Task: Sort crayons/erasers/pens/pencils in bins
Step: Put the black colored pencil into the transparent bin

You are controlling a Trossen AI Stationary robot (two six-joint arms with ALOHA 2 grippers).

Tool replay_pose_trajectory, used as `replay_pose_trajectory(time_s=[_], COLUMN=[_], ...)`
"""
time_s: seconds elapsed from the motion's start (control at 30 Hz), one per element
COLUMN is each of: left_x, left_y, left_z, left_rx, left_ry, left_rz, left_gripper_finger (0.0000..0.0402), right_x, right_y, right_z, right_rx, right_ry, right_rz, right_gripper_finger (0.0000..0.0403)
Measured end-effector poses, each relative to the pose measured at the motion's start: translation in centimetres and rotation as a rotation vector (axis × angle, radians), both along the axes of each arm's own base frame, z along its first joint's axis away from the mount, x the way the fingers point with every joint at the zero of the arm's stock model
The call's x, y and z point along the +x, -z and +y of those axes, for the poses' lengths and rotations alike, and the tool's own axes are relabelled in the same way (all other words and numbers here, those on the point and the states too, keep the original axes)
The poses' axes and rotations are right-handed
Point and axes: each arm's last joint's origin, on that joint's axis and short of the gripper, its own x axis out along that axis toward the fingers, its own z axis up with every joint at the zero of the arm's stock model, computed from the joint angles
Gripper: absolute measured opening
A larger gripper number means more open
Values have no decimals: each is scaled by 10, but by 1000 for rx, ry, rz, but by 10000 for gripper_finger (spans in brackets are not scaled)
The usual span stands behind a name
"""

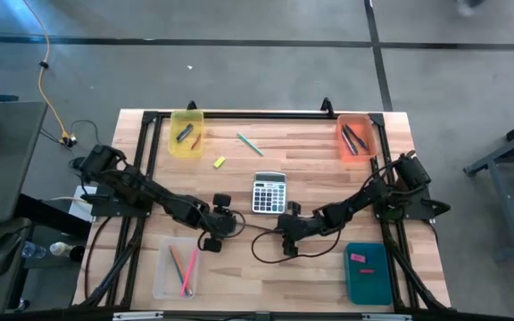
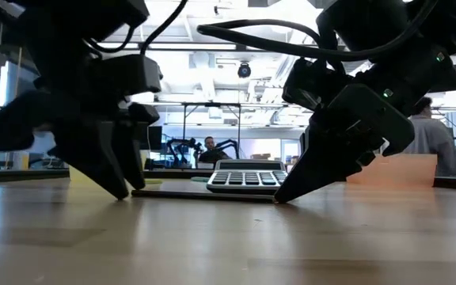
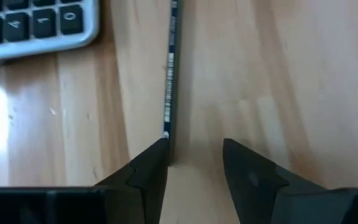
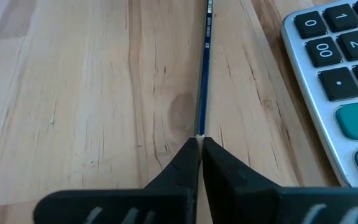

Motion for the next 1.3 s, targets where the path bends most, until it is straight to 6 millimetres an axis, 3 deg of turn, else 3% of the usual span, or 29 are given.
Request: replay_pose_trajectory(time_s=[0.43,0.87,1.3], left_x=[5,11,13], left_y=[3,-2,3], left_z=[9,10,11], left_rx=[20,-46,-18], left_ry=[-16,25,41], left_rz=[-9,45,57], left_gripper_finger=[99,118,9], right_x=[0,0,0], right_y=[0,0,0], right_z=[0,0,0], right_rx=[0,-4,-17], right_ry=[-3,-9,-7], right_rz=[1,2,-2], right_gripper_finger=[3,3,3])
